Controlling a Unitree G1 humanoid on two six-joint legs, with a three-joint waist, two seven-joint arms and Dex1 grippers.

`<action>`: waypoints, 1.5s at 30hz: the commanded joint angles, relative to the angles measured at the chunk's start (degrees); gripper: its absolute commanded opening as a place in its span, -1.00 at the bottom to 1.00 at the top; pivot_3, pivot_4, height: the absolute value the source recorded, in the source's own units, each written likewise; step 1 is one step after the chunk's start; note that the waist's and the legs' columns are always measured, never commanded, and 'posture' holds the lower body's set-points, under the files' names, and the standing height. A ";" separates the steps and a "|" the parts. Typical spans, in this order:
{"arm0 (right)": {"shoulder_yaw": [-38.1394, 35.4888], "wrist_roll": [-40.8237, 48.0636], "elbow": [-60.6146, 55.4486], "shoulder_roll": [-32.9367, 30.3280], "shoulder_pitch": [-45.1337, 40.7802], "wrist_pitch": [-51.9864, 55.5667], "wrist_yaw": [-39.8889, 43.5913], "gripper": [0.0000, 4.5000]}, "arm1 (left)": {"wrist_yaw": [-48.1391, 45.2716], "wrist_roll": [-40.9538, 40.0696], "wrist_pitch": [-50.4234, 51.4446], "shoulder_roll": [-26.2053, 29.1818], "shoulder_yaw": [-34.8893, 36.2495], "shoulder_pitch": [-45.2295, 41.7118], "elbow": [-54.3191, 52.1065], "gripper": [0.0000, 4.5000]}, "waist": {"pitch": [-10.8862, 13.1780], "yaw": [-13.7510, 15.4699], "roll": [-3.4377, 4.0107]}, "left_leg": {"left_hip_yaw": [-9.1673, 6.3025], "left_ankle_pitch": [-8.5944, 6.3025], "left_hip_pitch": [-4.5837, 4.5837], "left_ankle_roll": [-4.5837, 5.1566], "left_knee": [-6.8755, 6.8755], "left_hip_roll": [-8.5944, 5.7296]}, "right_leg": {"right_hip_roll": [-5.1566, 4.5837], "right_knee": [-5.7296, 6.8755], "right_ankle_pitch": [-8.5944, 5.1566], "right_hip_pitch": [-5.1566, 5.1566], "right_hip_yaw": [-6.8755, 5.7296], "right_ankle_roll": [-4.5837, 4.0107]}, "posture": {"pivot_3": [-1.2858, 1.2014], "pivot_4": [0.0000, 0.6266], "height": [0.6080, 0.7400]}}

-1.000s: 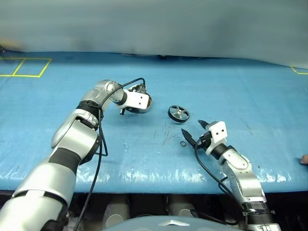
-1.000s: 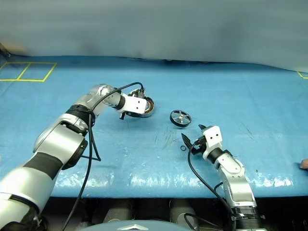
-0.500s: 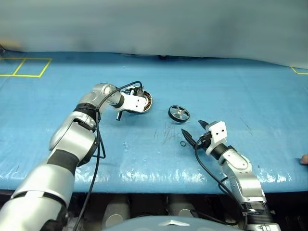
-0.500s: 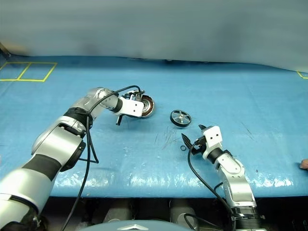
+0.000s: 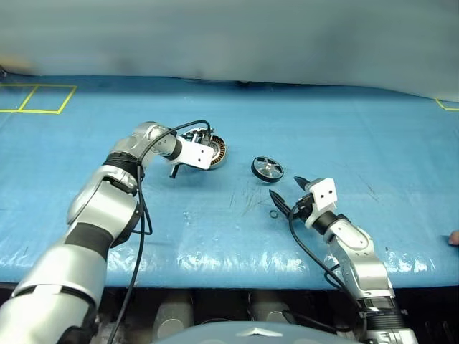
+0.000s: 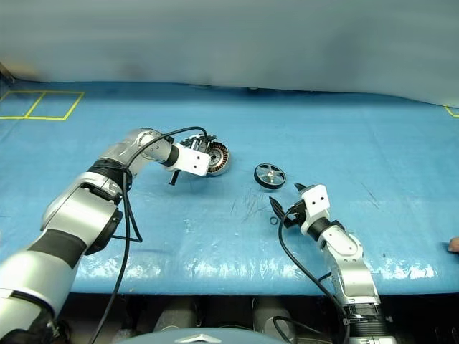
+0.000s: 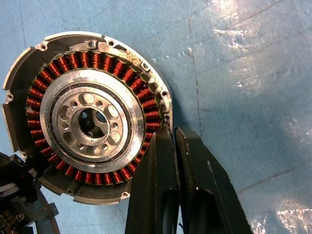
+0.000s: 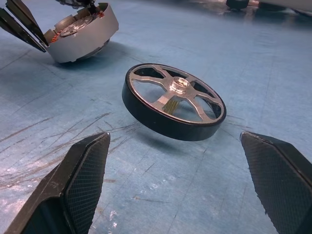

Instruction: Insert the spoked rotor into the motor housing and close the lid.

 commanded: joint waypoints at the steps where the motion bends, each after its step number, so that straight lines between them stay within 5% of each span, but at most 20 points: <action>1: -0.37 0.11 -0.63 -0.04 -0.35 -1.42 0.32 1.00 | -0.41 -0.27 -4.80 1.68 0.18 -0.73 -4.26 -0.93 | 0.00 0.03 0.00 | 0.00 0.00 -0.01 0.00 0.00 0.00 | -0.01 -0.01 0.00 -0.01 0.00 0.00 | 0.03 -0.52 1.00; 9: -0.28 0.22 -1.01 -0.28 0.20 -1.06 0.62 1.00 | -8.31 -4.81 -9.31 5.72 0.15 5.12 -18.37 -0.93 | 0.02 0.12 0.01 | 0.01 0.00 -0.06 0.00 -0.02 -0.01 | -0.05 -0.05 0.01 -0.02 0.00 -0.03 | 0.03 -0.52 1.00; 23: 1.43 -0.02 -0.83 -0.08 -1.01 0.21 1.47 1.00 | -23.09 -16.91 17.25 17.45 2.66 27.60 -65.67 -0.93 | 0.02 0.18 0.04 | 0.01 0.00 0.04 0.00 0.04 0.05 | -0.03 0.09 -0.02 0.01 -0.02 -0.08 | 0.03 -0.52 1.00; 28: 1.85 -0.04 -0.76 -0.07 -1.58 0.60 1.71 1.00 | -22.80 -17.50 19.50 18.18 2.58 28.65 -67.47 -0.87 | 0.02 0.18 0.04 | 0.01 0.00 0.03 0.00 0.24 0.04 | -0.03 0.13 -0.02 0.06 -0.03 -0.05 | 0.03 -0.52 1.00; 33: 2.01 0.03 -1.20 -0.25 -1.68 1.05 1.82 1.00 | -19.28 -17.26 14.75 16.79 2.93 27.22 -64.29 -0.26 | 0.02 0.17 0.04 | 0.02 0.00 0.03 0.00 0.32 0.04 | -0.02 0.21 -0.01 0.05 -0.02 -0.05 | 0.03 -0.52 1.00; 45: 2.15 0.12 -0.61 -0.36 -1.90 1.46 1.97 1.00 | -24.63 -24.34 15.60 19.24 4.57 25.85 -69.06 -0.26 | 0.02 0.08 0.04 | 0.02 0.00 0.08 0.00 0.34 0.04 | -0.01 0.33 -0.03 0.06 -0.01 -0.06 | 0.03 -0.52 1.00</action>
